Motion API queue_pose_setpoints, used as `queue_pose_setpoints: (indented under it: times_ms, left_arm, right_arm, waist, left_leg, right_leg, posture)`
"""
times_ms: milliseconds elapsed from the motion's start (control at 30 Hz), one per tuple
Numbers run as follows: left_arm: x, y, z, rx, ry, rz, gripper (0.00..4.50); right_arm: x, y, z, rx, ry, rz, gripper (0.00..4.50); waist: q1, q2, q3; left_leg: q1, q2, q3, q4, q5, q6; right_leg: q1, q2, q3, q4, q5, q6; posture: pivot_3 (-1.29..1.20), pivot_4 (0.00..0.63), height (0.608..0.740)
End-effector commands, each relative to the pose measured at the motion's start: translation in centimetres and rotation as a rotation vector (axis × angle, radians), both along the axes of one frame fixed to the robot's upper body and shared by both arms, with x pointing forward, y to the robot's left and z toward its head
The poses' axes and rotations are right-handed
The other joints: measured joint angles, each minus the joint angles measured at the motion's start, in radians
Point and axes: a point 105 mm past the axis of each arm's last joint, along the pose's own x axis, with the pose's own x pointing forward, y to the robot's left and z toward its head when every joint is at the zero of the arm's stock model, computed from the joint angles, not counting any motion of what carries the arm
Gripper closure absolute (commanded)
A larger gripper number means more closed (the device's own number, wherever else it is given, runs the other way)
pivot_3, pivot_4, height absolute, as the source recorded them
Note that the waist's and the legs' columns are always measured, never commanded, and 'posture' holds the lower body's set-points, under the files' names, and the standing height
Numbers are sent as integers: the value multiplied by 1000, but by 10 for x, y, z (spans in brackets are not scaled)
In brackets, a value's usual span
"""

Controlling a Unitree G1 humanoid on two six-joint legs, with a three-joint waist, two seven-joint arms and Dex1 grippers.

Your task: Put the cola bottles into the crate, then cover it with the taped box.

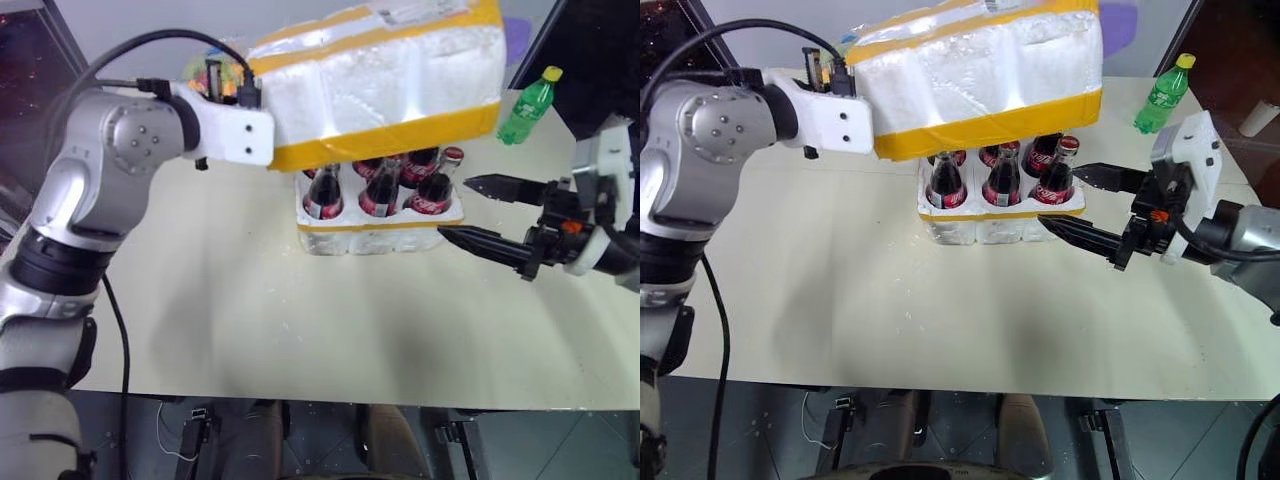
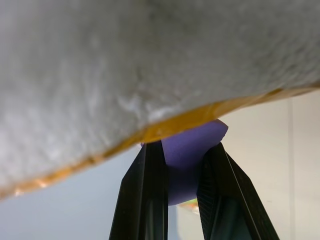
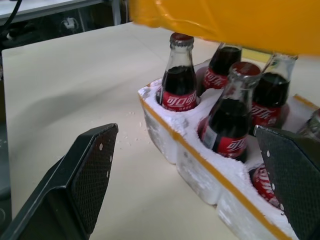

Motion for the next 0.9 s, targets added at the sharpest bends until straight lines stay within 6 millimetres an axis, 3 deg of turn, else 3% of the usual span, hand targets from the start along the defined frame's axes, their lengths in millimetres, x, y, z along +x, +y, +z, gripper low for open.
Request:
queue_pose_setpoints:
  times_ms: [33, 200, 467, 733, 900]
  left_arm:
    - [-5, -12, 8, 36, -15, -43, 4281]
    - [-17, -13, 16, 50, 9, -64, 4281]
    - [-22, -9, 3, 81, 74, -44, 4281]
    - [-15, -3, -12, 112, 54, -1, 204]
    - [-21, -3, -18, 32, 110, 0, 57]
  right_arm:
    - [-4, -2, 8, 15, -57, -18, 0]
    - [-4, -4, 4, 23, -58, -37, 0]
    - [1, -6, 3, 34, -68, -47, 0]
    - [2, -6, 4, 42, -75, -44, 0]
    - [1, -5, 5, 42, -73, -41, 0]
  waist:
    - [-1, 0, 0]
    - [-5, 0, 0]
    - [-5, 0, 0]
    - [-5, 0, 0]
    - [-5, 0, 0]
  left_leg:
    - [0, 0, 0, 0, 0, 0]
    - [0, 0, 0, -1, 0, 0]
    - [0, 0, 0, -1, 0, 0]
    - [0, 0, 0, -1, 0, 0]
    - [0, 0, 0, -1, 0, 0]
  right_leg:
    - [0, 0, 0, 0, 0, 0]
    - [-1, 0, 0, 0, 0, 0]
    - [-1, 0, 0, 0, 0, 0]
    - [-1, 0, 0, 0, 0, 0]
    - [-1, 0, 0, 0, 0, 0]
  posture:
    - [0, 150, 739]
    - [0, 150, 739]
    - [0, 150, 739]
    - [0, 150, 739]
    - [0, 150, 739]
